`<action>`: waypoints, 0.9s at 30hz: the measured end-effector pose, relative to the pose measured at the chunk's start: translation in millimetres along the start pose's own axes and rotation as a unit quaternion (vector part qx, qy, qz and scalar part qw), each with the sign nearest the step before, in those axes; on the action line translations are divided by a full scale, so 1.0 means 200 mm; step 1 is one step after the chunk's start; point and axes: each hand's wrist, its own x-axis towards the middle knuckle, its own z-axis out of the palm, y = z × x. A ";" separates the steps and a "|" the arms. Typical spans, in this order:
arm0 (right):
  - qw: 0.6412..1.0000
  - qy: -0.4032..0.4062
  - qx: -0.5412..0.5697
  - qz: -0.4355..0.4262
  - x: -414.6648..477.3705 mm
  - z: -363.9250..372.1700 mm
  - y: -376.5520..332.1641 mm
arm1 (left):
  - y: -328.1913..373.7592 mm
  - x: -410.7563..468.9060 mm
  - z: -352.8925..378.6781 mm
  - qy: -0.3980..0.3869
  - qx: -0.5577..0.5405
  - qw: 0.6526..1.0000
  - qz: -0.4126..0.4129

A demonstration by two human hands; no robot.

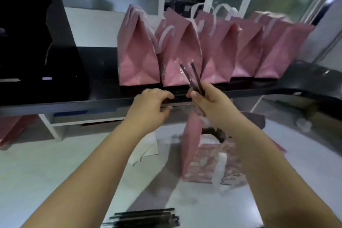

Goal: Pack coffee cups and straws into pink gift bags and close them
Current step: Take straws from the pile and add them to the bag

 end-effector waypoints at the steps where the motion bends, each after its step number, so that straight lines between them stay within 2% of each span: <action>1: 1.000 0.014 -0.005 0.006 0.00 -0.09 0.02 | 0.07 0.05 0.03 -0.001 -0.018 1.000 0.017; 4: 0.999 0.030 -0.015 0.030 -0.06 -0.31 0.15 | 0.26 0.13 0.15 -0.033 -0.048 0.995 0.086; 6: 0.996 0.004 -0.065 0.060 -0.10 -0.39 0.27 | 0.33 0.14 0.27 -0.062 -0.025 0.989 0.129; 9: 0.977 -0.057 -0.179 0.102 -0.16 -0.42 0.45 | 0.35 0.14 0.41 -0.098 0.010 0.988 0.118; 12: 0.938 -0.102 -0.296 0.148 -0.16 -0.44 0.60 | 0.31 0.12 0.46 -0.135 0.014 0.988 0.076; 15: 0.883 -0.166 -0.375 0.228 -0.07 -0.42 0.68 | 0.29 0.11 0.47 -0.157 0.012 0.986 0.052; 18: 0.850 -0.202 -0.430 0.227 0.01 -0.38 0.70 | 0.29 0.11 0.47 -0.168 0.016 0.984 0.053; 21: 0.859 -0.182 -0.444 0.180 -0.01 -0.38 0.64 | 0.30 0.10 0.46 -0.150 0.018 0.987 0.062; 25: 0.915 -0.138 -0.365 0.105 -0.11 -0.37 0.48 | 0.29 0.10 0.40 -0.059 0.021 0.995 0.082; 27: 0.930 -0.113 -0.344 0.060 -0.11 -0.32 0.37 | 0.27 0.11 0.34 -0.005 0.050 0.996 0.074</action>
